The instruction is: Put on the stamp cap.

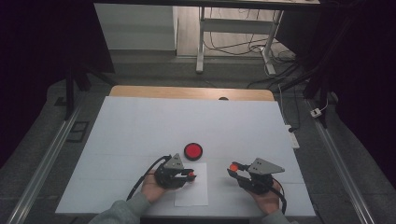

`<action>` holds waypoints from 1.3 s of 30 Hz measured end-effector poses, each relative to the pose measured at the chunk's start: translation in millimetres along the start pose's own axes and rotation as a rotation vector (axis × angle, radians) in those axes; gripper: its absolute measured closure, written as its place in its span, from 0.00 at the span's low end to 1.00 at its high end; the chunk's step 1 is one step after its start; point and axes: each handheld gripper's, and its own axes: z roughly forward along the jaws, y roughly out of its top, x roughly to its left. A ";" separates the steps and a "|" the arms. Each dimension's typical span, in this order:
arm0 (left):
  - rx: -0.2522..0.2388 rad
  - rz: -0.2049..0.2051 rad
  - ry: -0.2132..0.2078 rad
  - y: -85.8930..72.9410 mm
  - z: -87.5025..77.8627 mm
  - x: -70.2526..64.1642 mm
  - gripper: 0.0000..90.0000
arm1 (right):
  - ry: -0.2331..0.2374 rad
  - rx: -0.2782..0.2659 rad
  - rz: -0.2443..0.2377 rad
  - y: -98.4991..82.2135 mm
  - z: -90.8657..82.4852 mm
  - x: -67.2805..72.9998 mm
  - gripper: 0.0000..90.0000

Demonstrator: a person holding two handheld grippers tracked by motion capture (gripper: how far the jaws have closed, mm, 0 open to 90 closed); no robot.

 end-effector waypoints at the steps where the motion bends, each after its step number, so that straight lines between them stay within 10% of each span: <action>1: 0.004 0.003 -0.002 -0.2 0.5 -0.1 0.81 | -0.001 0.000 0.000 0.0 0.0 0.0 0.71; 20: -0.017 0.081 0.058 -7.6 2.2 -9.5 0.81 | -0.007 -0.002 -0.001 0.7 -1.5 -1.2 0.71; 39: -0.028 0.075 0.056 -8.9 2.7 -9.2 0.81 | -0.013 -0.007 0.000 1.2 -2.5 -1.7 0.71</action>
